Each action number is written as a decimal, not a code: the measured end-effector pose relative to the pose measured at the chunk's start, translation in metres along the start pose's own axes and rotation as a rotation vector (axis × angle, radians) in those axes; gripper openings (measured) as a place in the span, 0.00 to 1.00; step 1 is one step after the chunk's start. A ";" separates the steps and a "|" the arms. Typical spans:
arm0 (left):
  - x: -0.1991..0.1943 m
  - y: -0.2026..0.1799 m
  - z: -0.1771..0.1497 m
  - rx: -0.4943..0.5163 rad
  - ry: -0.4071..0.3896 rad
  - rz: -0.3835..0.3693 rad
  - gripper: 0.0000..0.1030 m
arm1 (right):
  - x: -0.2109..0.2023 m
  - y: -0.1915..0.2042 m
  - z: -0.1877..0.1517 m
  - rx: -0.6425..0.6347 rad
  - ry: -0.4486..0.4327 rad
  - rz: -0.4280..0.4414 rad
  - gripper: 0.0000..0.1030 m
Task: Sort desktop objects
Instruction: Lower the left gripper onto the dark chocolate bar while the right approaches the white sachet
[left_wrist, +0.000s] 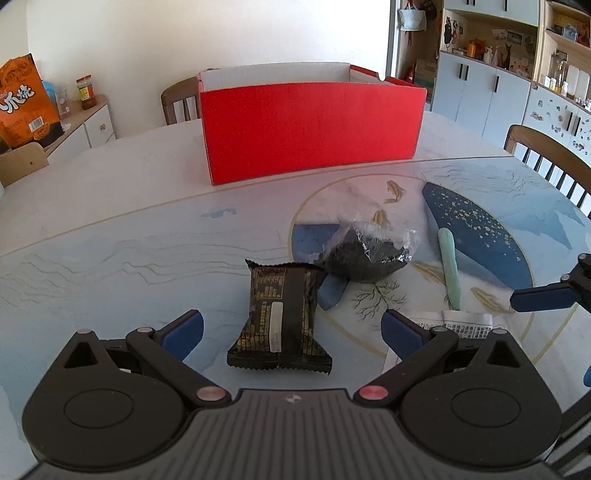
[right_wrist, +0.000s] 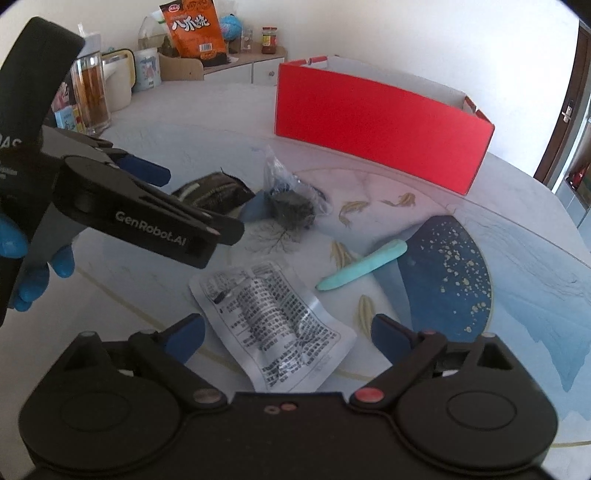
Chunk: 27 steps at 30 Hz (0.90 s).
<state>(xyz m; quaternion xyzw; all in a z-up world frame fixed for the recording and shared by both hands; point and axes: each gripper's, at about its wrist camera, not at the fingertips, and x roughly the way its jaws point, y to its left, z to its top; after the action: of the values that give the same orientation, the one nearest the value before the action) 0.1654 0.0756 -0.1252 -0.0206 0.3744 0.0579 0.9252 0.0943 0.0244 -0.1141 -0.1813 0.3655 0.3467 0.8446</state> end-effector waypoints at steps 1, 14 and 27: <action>0.001 0.000 -0.001 -0.001 -0.001 0.000 1.00 | 0.002 -0.001 -0.001 -0.001 0.001 0.004 0.92; 0.007 0.003 -0.001 -0.005 -0.030 -0.016 0.99 | 0.012 -0.002 0.003 -0.011 -0.018 0.047 0.88; 0.015 0.002 -0.001 -0.008 -0.037 -0.031 0.89 | 0.012 -0.003 0.003 0.013 -0.025 0.065 0.84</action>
<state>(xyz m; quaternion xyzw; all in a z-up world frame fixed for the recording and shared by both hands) 0.1748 0.0790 -0.1362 -0.0292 0.3566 0.0455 0.9327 0.1036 0.0296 -0.1210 -0.1593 0.3629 0.3740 0.8385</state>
